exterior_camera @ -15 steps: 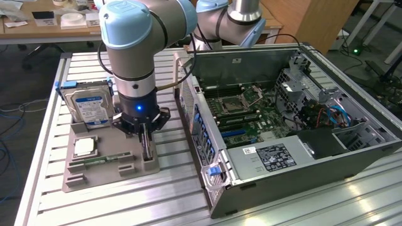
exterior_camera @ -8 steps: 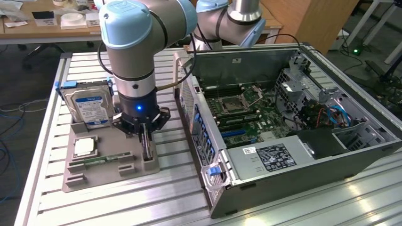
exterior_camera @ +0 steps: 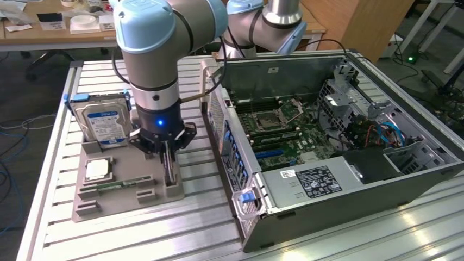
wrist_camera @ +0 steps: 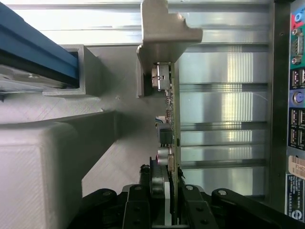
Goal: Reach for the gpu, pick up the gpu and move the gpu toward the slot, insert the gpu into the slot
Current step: 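Pick up the gpu and move the gpu toward the slot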
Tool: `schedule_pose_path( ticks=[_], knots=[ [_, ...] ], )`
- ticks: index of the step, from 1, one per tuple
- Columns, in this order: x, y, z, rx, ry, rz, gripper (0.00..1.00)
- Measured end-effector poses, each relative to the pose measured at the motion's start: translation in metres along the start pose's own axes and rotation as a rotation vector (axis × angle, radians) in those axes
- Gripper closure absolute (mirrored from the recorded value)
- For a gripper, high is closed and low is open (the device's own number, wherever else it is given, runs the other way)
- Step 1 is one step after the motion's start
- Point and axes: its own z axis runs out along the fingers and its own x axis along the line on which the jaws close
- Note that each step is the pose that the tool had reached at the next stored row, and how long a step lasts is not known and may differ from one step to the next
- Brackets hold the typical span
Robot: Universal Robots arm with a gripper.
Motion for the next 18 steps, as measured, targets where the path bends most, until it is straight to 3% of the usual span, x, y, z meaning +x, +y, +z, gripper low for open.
schedule_pose_path(
  ticks=[18],
  knots=[
    [-0.001, 0.0007, -0.056, -0.0001, 0.0, 0.0, 0.72]
  ],
)
